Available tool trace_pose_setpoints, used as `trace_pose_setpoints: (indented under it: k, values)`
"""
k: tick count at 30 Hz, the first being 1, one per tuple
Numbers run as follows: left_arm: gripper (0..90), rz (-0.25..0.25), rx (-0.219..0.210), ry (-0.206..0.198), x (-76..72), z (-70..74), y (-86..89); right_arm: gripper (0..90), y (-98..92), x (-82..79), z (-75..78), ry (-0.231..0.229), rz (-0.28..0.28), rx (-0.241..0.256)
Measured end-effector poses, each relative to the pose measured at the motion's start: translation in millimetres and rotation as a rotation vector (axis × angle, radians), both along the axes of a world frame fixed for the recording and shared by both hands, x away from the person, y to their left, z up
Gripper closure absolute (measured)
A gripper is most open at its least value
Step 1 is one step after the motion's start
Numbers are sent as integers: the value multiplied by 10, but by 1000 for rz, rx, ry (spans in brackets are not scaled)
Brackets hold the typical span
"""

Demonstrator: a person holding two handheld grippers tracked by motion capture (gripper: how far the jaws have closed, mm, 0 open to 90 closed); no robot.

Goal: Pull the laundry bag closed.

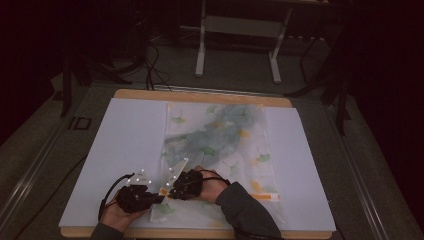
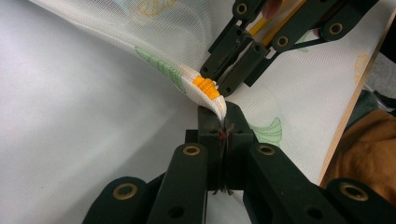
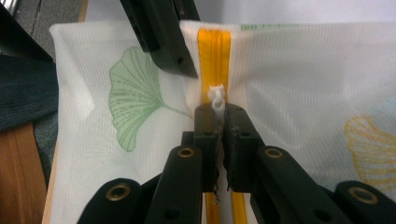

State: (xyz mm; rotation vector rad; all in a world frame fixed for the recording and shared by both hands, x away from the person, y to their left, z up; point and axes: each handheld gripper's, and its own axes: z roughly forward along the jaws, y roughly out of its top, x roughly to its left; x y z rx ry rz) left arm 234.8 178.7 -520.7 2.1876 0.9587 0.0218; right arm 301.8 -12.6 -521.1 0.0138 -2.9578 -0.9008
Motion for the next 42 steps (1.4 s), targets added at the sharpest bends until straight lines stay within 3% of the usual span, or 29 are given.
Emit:
trace_pose_setpoints:
  k: [26,35,42]
  values:
    - [886,30,-56,-5,-17,47,104,867,-153,9,1,-44,-24,-40]
    - [886,33,-60,-2,-21,53,97,900,-141,-9,5,-78,-29,-49]
    - [886,34,-66,-3,-23,63,113,900,-141,-61,19,-134,-23,-63]
